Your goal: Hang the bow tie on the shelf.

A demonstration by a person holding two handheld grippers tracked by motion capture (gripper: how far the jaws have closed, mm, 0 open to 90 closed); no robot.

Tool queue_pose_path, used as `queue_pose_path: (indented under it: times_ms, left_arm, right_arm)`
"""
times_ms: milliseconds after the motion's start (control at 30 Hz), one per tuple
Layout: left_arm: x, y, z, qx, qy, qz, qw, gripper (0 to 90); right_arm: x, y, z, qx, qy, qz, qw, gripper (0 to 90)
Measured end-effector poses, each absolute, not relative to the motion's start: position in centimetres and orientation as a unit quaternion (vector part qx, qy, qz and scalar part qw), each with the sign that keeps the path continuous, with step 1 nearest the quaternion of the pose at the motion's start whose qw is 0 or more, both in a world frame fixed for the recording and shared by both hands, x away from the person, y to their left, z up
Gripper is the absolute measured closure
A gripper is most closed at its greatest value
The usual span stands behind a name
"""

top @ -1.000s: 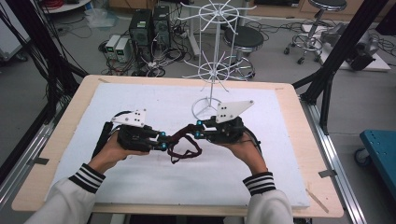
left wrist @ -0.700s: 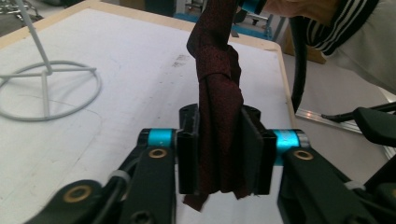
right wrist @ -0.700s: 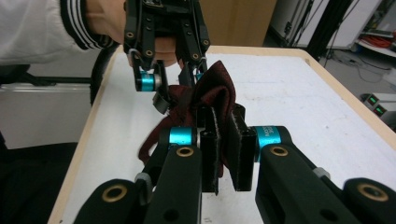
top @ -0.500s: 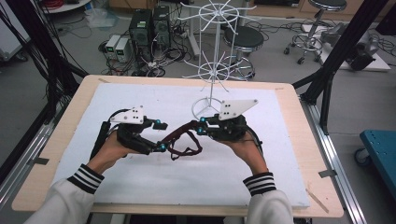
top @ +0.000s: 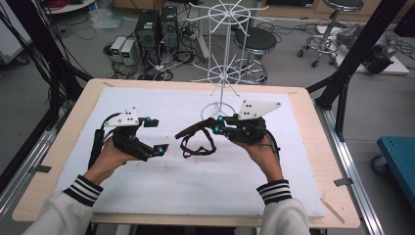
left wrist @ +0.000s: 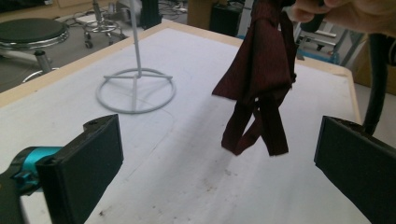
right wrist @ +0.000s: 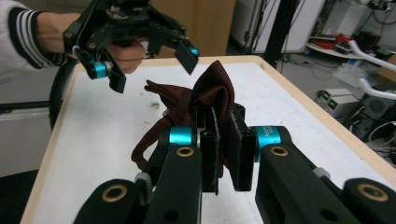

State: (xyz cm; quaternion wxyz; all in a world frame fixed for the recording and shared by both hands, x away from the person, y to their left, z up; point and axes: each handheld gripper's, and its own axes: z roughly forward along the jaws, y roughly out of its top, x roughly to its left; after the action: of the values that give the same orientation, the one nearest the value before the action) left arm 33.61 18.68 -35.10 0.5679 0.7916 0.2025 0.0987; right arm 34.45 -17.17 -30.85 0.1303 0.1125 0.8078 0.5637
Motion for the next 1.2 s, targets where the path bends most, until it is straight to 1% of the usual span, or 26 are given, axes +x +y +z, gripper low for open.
queue_pose_path:
  times_ms: [500,733,1200]
  left_arm:
    - [32.3,21.8,-36.7,0.770,0.230,0.140,0.579,1.7]
    - [31.4,23.4,-37.6,0.760,0.233,0.166,0.583,1.7]
    - [30.1,26.5,-39.6,0.743,0.253,0.186,0.591,1.7]
  right_arm:
    - [34.8,-17.8,-29.7,0.142,0.795,0.566,0.166,85.1]
    - [34.9,-17.8,-28.9,0.148,0.788,0.568,0.182,85.1]
    - [35.9,-18.5,-26.7,0.177,0.770,0.572,0.220,85.1]
